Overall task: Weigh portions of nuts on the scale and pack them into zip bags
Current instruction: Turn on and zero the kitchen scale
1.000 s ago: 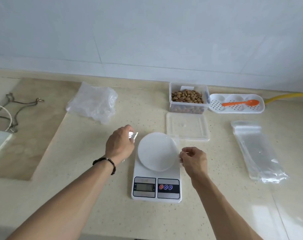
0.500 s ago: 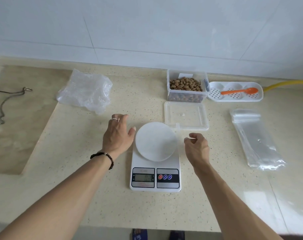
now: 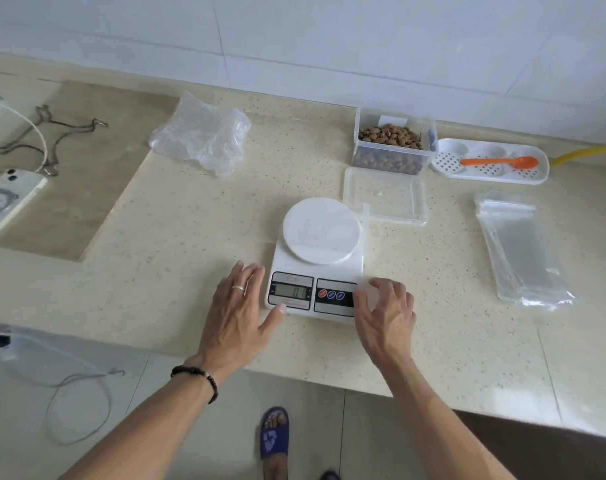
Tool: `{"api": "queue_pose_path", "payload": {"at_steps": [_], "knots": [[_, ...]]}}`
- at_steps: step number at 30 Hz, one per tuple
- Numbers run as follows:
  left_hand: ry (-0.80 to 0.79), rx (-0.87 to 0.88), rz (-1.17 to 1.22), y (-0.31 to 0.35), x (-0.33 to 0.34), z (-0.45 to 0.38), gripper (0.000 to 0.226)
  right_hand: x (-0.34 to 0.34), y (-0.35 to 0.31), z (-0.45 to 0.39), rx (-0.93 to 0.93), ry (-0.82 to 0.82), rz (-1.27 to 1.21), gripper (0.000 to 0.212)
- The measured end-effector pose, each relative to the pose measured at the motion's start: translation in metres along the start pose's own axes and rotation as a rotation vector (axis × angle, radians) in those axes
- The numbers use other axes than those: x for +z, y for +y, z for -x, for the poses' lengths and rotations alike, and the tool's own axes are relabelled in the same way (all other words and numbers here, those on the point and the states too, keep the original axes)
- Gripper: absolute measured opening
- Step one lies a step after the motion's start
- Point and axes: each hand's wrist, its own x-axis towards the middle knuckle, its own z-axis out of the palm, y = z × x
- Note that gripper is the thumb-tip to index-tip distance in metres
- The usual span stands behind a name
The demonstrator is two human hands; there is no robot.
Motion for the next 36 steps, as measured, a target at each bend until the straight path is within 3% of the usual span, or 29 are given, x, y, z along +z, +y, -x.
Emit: {"api": "queue_pose_path", "payload": {"at_steps": [8,12,16,36], "knots": [[-0.025,0.009,-0.067,-0.003,0.024,0.005,0.092,0.016,0.013,0.010,-0.106,0.001,0.094,0.044],[-0.022,0.017,-0.082,-0.005,0.029,0.002,0.093,0.021,0.011,0.008,-0.094,0.018,0.084,0.053],[-0.016,0.014,-0.098,-0.006,0.032,0.002,0.093,0.023,0.009,0.004,-0.080,0.049,0.068,0.042],[-0.017,0.013,-0.111,-0.007,0.032,0.001,0.091,0.027,0.002,0.004,-0.008,0.036,0.023,0.047]]}}
